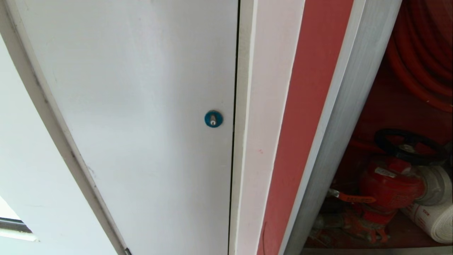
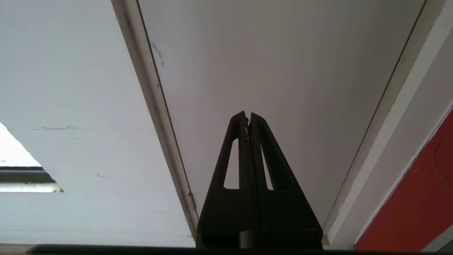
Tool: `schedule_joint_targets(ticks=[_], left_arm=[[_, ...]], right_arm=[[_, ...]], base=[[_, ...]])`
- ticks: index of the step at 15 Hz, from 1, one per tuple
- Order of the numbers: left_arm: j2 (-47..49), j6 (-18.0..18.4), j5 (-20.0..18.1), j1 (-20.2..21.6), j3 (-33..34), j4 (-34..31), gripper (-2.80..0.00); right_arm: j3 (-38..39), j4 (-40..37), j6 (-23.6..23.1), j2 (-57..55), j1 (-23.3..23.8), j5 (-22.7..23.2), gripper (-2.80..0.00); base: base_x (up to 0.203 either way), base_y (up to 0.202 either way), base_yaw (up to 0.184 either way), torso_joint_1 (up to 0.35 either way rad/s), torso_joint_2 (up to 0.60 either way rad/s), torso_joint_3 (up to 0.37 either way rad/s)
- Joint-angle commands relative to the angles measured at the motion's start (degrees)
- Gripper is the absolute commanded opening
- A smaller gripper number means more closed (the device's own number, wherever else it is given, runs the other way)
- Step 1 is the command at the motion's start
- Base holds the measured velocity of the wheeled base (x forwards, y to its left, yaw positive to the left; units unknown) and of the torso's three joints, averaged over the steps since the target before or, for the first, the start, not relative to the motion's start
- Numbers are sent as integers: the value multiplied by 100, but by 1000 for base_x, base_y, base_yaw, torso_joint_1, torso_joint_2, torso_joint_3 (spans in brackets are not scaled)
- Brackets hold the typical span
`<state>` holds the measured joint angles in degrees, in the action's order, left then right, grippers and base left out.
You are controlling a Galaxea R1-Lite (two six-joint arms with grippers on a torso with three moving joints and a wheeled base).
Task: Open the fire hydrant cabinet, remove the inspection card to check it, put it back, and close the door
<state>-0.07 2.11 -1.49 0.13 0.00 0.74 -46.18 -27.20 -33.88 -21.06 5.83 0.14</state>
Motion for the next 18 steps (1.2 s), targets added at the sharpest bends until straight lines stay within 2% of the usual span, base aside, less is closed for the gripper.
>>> schedule_joint_targets(ticks=[1, 4, 7, 10, 13, 15, 18], left_arm=[[7, 0, -1, 4, 64, 5, -280], [7, 0, -1, 4, 62, 5, -280], [7, 0, -1, 13, 62, 5, -280], [7, 0, -1, 4, 62, 5, -280], [7, 0, -1, 4, 62, 5, -280], [7, 0, -1, 9, 62, 5, -280], [7, 0, -1, 4, 64, 5, -280]], right_arm=[[172, -18, 735, 154, -306, 460, -280], [219, 31, 1625, 222, -517, 719, -280], [198, 20, 2735, 296, -522, 1478, -280], [181, -78, 3640, 273, -522, 2417, -280], [-5, -353, 4564, -2, -533, 3901, -280], [-22, -399, 4720, -103, -539, 4822, -280], [-1, -401, 4741, -326, -591, 5743, -280]], base=[[0, 0, 0, 0, 0, 0], [0, 0, 0, 0, 0, 0], [0, 0, 0, 0, 0, 0], [0, 0, 0, 0, 0, 0], [0, 0, 0, 0, 0, 0], [0, 0, 0, 0, 0, 0], [0, 0, 0, 0, 0, 0]])
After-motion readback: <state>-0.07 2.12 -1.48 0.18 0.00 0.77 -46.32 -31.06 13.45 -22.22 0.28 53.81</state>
